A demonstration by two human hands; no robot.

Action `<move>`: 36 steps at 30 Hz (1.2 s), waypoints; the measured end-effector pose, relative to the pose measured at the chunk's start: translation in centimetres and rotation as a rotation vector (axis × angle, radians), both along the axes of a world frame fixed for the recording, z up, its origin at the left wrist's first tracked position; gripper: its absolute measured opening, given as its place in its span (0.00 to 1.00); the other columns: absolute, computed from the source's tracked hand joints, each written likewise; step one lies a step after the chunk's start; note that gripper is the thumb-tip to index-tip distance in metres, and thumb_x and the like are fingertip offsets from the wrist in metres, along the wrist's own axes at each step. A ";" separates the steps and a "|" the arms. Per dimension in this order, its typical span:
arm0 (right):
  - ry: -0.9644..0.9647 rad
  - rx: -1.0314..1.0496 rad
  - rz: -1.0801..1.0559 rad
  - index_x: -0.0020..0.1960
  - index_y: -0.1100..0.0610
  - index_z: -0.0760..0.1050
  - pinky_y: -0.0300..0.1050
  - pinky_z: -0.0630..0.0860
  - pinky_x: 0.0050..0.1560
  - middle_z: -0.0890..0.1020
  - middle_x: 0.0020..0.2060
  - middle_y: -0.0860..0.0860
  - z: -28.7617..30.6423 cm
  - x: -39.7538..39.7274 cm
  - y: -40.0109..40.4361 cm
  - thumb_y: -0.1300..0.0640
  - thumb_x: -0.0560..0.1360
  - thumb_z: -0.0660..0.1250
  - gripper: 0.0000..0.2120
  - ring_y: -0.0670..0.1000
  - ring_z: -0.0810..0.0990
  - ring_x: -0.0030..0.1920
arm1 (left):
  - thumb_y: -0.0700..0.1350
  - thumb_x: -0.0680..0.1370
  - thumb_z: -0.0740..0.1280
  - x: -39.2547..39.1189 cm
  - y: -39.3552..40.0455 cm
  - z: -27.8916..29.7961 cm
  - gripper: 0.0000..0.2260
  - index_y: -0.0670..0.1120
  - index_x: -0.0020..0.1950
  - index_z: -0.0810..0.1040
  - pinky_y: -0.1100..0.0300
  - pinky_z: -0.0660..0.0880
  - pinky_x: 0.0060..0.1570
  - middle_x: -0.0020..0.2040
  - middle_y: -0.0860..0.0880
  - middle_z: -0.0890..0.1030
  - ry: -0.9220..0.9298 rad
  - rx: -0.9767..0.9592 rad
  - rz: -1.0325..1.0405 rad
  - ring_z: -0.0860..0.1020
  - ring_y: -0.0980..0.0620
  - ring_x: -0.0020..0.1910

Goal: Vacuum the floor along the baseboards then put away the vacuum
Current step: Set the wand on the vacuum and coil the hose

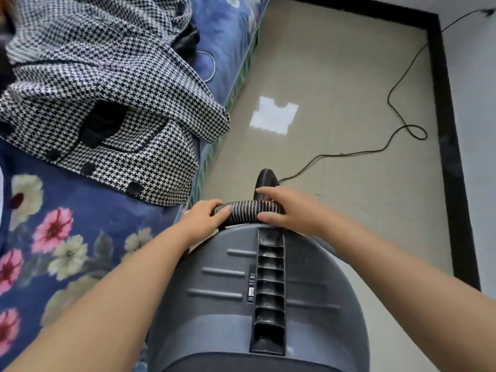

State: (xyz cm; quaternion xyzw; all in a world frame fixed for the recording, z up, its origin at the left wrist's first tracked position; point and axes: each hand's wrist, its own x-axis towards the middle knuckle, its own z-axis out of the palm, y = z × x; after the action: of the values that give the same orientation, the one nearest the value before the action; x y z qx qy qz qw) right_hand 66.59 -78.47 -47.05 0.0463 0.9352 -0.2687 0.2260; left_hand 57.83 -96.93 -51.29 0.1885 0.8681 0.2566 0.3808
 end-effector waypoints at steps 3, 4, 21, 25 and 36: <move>0.007 0.041 -0.114 0.69 0.54 0.69 0.40 0.64 0.57 0.75 0.62 0.54 -0.8 2.8 2.1 0.51 0.79 0.59 0.19 0.53 0.72 0.63 | 0.58 0.78 0.57 -0.6 -1.0 -1.2 0.22 0.42 0.60 0.75 0.53 0.69 0.60 0.57 0.40 0.76 -0.017 -0.091 -0.009 0.74 0.44 0.57; -0.008 0.038 -0.131 0.69 0.53 0.69 0.41 0.64 0.57 0.76 0.61 0.55 -0.9 3.3 2.4 0.52 0.80 0.58 0.18 0.54 0.72 0.62 | 0.58 0.79 0.56 -0.8 -1.2 -1.4 0.23 0.42 0.62 0.74 0.54 0.67 0.62 0.59 0.40 0.75 -0.029 -0.117 -0.015 0.72 0.44 0.59; -0.562 0.216 -0.045 0.70 0.59 0.61 0.62 0.55 0.69 0.67 0.70 0.56 -2.4 -0.8 0.3 0.36 0.78 0.44 0.32 0.57 0.64 0.70 | 0.52 0.81 0.49 0.5 3.7 1.0 0.18 0.51 0.70 0.61 0.40 0.52 0.70 0.72 0.49 0.63 -0.007 -0.334 -0.426 0.59 0.49 0.71; -0.582 0.204 -0.050 0.69 0.59 0.61 0.66 0.49 0.70 0.65 0.71 0.55 -3.6 -0.7 0.3 0.37 0.79 0.44 0.31 0.55 0.60 0.72 | 0.53 0.81 0.49 -0.3 4.4 0.0 0.19 0.49 0.70 0.62 0.36 0.54 0.68 0.72 0.48 0.62 -0.038 -0.445 -0.524 0.59 0.47 0.72; -0.336 -0.003 -0.332 0.67 0.58 0.66 0.57 0.65 0.66 0.70 0.66 0.57 -2.0 3.1 0.6 0.41 0.78 0.53 0.25 0.57 0.67 0.67 | 0.50 0.81 0.53 1.1 4.7 1.7 0.18 0.43 0.67 0.68 0.47 0.64 0.66 0.67 0.44 0.70 0.181 -0.345 -0.474 0.67 0.45 0.67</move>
State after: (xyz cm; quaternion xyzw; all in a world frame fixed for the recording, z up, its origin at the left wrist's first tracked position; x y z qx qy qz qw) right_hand 69.69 -77.83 -49.04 0.2432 0.8636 -0.2921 0.3312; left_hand 58.89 -92.20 -49.62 0.3404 0.8610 -0.0085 0.3778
